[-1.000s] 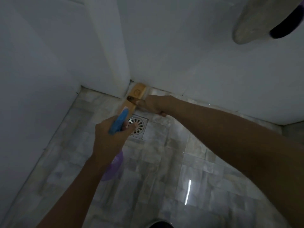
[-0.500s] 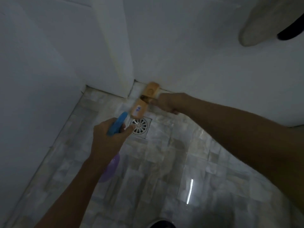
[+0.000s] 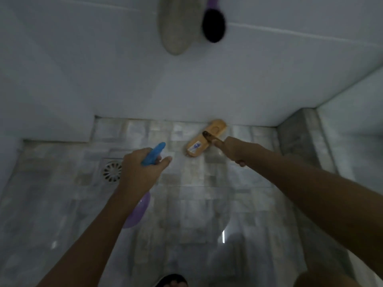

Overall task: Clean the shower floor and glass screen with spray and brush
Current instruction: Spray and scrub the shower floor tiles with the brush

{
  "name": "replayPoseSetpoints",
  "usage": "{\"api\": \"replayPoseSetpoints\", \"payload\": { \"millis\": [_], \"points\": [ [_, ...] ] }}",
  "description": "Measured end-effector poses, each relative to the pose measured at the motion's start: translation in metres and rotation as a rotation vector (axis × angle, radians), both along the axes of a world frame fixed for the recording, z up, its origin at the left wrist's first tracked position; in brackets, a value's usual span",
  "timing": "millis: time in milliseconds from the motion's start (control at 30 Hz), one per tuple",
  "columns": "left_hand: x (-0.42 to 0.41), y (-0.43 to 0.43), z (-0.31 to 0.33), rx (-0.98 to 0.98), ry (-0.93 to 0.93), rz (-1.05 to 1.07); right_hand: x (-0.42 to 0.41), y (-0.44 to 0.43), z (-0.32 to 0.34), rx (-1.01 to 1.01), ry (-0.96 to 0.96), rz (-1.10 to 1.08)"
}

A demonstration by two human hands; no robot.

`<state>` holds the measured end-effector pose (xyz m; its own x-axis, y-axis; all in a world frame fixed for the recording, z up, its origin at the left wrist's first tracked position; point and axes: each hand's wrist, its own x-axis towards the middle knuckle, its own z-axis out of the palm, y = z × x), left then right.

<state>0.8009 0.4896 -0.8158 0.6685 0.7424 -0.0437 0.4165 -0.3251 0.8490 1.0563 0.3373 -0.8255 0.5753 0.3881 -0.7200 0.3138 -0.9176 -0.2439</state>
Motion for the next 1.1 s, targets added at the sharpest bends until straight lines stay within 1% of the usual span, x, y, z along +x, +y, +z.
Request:
{"api": "replayPoseSetpoints", "payload": {
  "millis": [100,167,233,300,333,367,433,500,567,667,700,767,867,1000,1100],
  "points": [
    [0.036,-0.024,-0.003,0.008,0.004,-0.056,0.026,-0.072,-0.002,0.004,-0.043,-0.245],
    [0.058,-0.045,-0.007,0.002,0.024,-0.117,0.026,-0.105,0.005,0.008,-0.021,-0.376],
    [0.079,-0.073,-0.014,-0.018,0.036,-0.189,0.015,-0.128,0.010,0.093,0.097,-0.605],
    [0.090,-0.094,-0.020,-0.068,0.025,-0.228,-0.001,-0.140,0.010,0.174,0.247,-0.726],
    [0.094,-0.103,-0.023,-0.091,0.022,-0.245,-0.009,-0.146,0.011,0.230,0.276,-0.741],
    [0.097,-0.112,-0.025,-0.098,0.019,-0.263,-0.016,-0.151,0.014,0.281,0.322,-0.819],
    [0.099,-0.124,-0.028,-0.068,0.009,-0.287,-0.031,-0.158,0.020,0.371,0.383,-0.887],
    [0.101,-0.134,-0.029,-0.032,-0.018,-0.303,-0.046,-0.175,0.026,0.384,0.381,-0.905],
    [0.100,-0.139,-0.031,-0.002,-0.053,-0.302,-0.065,-0.188,0.028,0.349,0.339,-0.890],
    [0.098,-0.146,-0.030,0.059,-0.038,-0.286,-0.086,-0.202,0.012,0.307,0.195,-0.805],
    [0.097,-0.148,-0.030,0.071,-0.024,-0.282,-0.088,-0.203,0.006,0.290,0.151,-0.807],
    [0.096,-0.149,-0.031,0.059,0.003,-0.275,-0.089,-0.201,-0.004,0.232,0.099,-0.784],
    [0.098,-0.147,-0.035,0.007,-0.021,-0.261,-0.087,-0.197,-0.012,0.156,0.074,-0.711],
    [0.104,-0.147,-0.031,-0.068,-0.075,-0.209,-0.087,-0.196,-0.014,0.118,0.058,-0.654],
    [0.110,-0.148,-0.033,-0.023,-0.041,-0.241,-0.087,-0.195,-0.012,0.105,0.058,-0.662]
  ]
}}
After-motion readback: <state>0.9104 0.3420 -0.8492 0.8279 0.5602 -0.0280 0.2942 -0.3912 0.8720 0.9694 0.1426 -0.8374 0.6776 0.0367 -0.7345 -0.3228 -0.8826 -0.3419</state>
